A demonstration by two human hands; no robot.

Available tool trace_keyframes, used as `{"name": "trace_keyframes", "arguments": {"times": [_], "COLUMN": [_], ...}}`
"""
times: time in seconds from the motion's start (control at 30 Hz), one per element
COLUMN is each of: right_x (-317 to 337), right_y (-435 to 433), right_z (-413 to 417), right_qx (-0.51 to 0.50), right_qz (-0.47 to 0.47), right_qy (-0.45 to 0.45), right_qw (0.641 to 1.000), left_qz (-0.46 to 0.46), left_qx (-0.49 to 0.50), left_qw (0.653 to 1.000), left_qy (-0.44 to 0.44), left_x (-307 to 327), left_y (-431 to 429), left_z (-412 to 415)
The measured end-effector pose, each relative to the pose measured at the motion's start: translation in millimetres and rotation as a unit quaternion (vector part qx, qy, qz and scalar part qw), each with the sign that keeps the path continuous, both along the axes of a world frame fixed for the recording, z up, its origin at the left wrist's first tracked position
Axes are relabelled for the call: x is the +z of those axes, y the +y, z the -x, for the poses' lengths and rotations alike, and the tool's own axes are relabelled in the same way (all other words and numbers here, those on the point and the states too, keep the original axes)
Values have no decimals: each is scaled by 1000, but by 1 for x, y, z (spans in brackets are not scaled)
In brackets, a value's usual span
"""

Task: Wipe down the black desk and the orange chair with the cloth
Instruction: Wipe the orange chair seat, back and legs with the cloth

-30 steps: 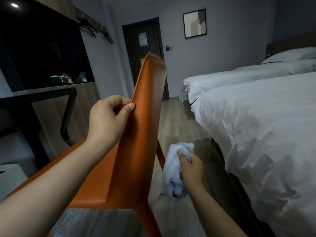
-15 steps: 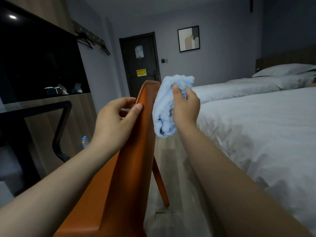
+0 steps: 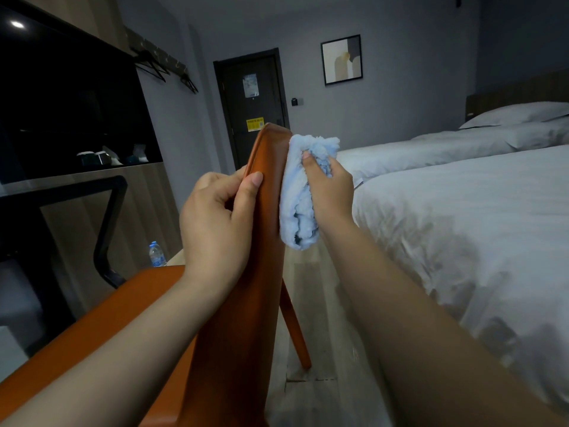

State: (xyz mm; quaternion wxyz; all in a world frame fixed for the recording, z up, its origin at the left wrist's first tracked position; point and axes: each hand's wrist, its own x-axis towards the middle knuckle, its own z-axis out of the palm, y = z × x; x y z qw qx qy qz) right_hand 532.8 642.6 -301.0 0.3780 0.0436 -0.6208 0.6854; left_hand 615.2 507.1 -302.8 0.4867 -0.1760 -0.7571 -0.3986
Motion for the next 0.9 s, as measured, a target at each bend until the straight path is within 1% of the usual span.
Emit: {"name": "trace_keyframes", "arguments": {"times": [0.13,0.3,0.37,0.5,0.67,0.8,0.9], "right_x": [-20,-51,-68,-110,-159,-189,-210], "right_y": [-2,-6,-9,-19,-33,-42,-47], "right_z": [4,10,13,17,21,27,28], "right_qx": [11,30,43,77,97,122,141], "right_qz": [-4,-6,1,7,25,53,56], "right_qy": [-17,-43,-57,-120,-135,-177,-180], "right_qw": [1000,999,997,990,986,975,972], "left_qz": [-35,-48,-49,-43,-36,-31,-25], "left_qx": [-2,-10,-11,-11,-8,-4,-4], "left_qw": [999,998,998,998,997,997,998], "left_qy": [13,33,40,52,61,65,66], "left_x": [-7,-9,-10,-11,-14,-15,-16], "left_y": [7,9,10,10,9,9,9], "left_z": [2,5,6,7,10,11,12]}}
